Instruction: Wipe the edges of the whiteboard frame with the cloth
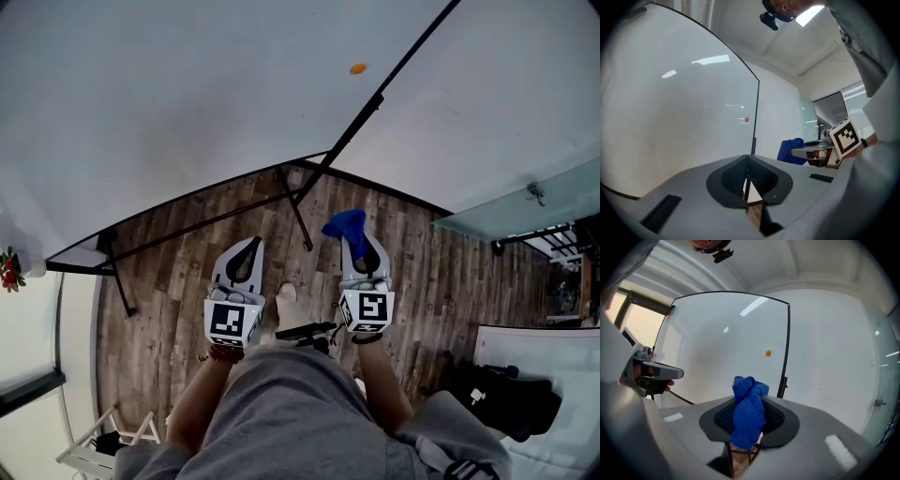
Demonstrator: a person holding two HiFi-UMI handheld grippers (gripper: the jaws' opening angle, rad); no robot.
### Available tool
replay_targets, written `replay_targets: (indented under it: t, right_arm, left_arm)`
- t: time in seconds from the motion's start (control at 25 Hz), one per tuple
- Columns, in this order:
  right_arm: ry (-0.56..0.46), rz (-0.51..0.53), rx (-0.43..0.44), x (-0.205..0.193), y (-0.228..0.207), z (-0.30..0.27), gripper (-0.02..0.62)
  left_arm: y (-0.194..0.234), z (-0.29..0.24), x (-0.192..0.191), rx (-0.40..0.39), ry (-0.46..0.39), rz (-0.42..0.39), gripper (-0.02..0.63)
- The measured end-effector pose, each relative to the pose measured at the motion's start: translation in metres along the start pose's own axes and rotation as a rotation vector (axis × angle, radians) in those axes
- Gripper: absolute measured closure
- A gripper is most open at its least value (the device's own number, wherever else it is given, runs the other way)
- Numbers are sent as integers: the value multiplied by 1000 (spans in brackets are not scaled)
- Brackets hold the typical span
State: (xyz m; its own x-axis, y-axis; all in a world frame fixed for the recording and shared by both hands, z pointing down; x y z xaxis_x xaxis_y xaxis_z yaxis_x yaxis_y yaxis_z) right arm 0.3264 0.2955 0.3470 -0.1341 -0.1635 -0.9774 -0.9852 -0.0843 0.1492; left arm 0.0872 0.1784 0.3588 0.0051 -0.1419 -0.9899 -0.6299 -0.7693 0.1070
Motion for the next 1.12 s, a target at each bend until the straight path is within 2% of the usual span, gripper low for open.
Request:
replay_targets:
  t: [0.28, 0.56, 0.72, 0.84, 1.0, 1.12]
  right_arm:
    - [27, 27, 33, -37, -46, -80, 485]
    - [69, 48, 93, -75, -113, -152, 485]
    - [106, 48, 135, -108, -144, -188, 485]
    - [127, 40, 162, -127, -154, -208, 485]
    - [150, 21, 206, -155, -158, -234, 485]
    - [169, 8, 224, -175, -165, -254, 485]
  left_arm:
    - [19, -42, -1, 61, 38, -27, 597]
    - [13, -114, 5, 147, 51, -36, 597]
    - [3, -162, 7, 171, 57, -53, 597]
    - [-2, -180, 9, 183, 57, -65, 597]
    - [-6, -191, 11, 202, 125, -97, 597]
    - [-6, -198, 10, 235, 92, -105, 597]
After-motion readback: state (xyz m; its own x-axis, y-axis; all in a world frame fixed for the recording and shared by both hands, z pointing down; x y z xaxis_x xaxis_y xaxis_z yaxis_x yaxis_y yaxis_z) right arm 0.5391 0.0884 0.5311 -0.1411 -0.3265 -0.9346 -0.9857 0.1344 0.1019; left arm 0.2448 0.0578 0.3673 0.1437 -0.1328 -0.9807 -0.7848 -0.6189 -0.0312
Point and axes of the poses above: the fingertips, and each gripper's own axes: z backward along the fingers, y to its left, x out of its top, the point moved 10 cm from there along z, backward along the fingers, and after that the axes turned 6 degrees about x, right-handed, at the moved point
